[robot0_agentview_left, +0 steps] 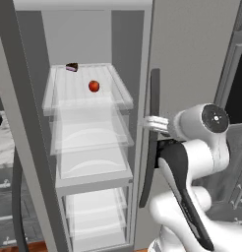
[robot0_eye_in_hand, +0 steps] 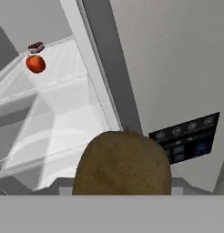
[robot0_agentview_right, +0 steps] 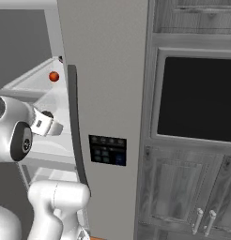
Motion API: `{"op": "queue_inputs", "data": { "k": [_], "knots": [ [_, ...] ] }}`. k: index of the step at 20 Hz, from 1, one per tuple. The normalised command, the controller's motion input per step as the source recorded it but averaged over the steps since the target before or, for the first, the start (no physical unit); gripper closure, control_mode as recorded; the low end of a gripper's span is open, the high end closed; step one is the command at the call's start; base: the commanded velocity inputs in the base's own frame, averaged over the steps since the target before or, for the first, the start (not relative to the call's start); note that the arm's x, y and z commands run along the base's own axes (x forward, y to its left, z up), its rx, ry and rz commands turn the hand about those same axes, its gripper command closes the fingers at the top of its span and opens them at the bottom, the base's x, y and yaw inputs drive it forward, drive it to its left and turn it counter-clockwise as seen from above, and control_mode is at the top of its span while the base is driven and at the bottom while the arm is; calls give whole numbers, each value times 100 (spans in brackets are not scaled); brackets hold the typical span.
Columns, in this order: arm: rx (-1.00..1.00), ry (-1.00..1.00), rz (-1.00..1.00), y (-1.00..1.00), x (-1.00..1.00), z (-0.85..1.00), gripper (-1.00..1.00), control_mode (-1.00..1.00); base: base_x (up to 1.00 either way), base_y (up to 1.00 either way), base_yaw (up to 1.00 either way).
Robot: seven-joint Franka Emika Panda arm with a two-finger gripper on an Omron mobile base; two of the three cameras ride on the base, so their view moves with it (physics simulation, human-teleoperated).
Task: Pick up the apple and kiwi from the fridge and place one fruit on each plate on the dining counter.
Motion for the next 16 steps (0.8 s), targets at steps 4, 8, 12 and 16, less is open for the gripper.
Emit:
{"op": "queue_inputs", "data": {
  "k": [4, 8, 12, 16],
  "knots": [
    [0, 14, -10, -77, -46, -45, 100, -100, 0, 0, 0],
    [0, 9, -5, -43, -25, -34, 100, -100, 0, 0, 0],
    [0, 3, -1, -7, -5, -8, 100, 100, -37, -23, -9],
    [0, 0, 0, 0, 0, 0, 100, 100, -61, -32, -33]
  ]
}}
